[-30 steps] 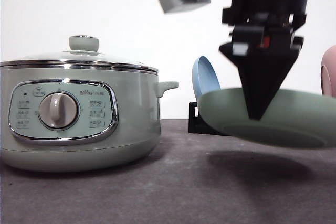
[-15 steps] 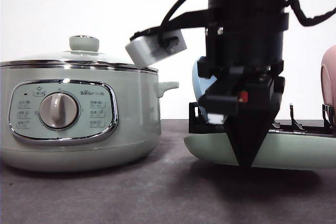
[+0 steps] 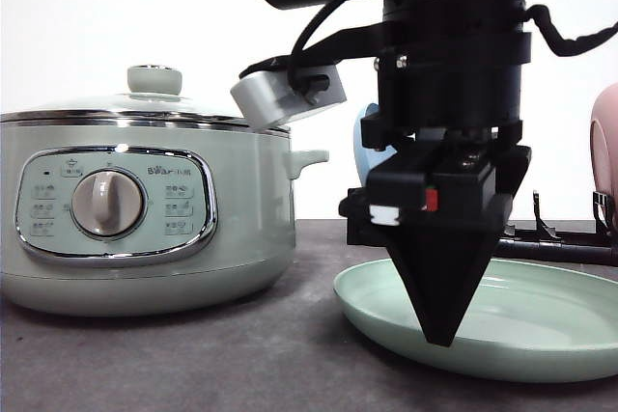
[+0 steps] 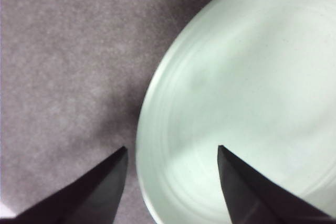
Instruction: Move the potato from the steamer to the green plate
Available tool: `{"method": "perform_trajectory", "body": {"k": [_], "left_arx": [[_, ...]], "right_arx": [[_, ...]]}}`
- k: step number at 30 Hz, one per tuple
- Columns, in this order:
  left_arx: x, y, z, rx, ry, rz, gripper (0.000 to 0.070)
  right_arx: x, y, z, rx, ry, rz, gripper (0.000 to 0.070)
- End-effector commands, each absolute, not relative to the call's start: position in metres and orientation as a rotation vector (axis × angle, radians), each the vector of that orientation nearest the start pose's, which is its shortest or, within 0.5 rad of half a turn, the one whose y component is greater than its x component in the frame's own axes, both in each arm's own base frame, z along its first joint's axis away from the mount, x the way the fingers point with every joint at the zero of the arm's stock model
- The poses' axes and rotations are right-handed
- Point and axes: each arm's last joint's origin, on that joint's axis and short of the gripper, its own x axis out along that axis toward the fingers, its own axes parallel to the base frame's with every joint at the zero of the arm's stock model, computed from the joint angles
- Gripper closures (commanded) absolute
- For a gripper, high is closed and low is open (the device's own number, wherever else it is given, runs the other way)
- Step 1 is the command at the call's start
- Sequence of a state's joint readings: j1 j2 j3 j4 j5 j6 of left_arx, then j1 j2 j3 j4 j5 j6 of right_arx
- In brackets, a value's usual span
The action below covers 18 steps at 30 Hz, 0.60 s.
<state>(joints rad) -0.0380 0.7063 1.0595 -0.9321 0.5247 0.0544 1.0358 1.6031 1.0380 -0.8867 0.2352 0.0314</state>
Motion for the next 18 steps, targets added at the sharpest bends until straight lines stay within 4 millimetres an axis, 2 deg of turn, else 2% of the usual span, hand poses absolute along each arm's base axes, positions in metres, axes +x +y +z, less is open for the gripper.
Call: {"method": "perform_trajectory", "body": {"k": [1,4,10,18], "left_arx": [[0.105,-0.019,0.372,-0.078,0.524,-0.571,0.0094],[0.105,-0.019,0.372,-0.078,0.524,-0.570,0.0094],[0.105,-0.019,0.372,-0.079,0.524,-0.570,0.0094],[0.105,-0.019,0.372,-0.079,0.525,-0.570,0.0094]], "right_arx": [[0.148,0.241,0.200,-0.833,1.176,0.638,0.0354],[0.148,0.240,0.218,-0.799,1.126,0.652,0.0355],[0.147,0.236,0.273,-0.673,0.973,0.710,0.0355],[0.155,0.212,0.348,-0.382,0.754,0.863,0.0355]]}}
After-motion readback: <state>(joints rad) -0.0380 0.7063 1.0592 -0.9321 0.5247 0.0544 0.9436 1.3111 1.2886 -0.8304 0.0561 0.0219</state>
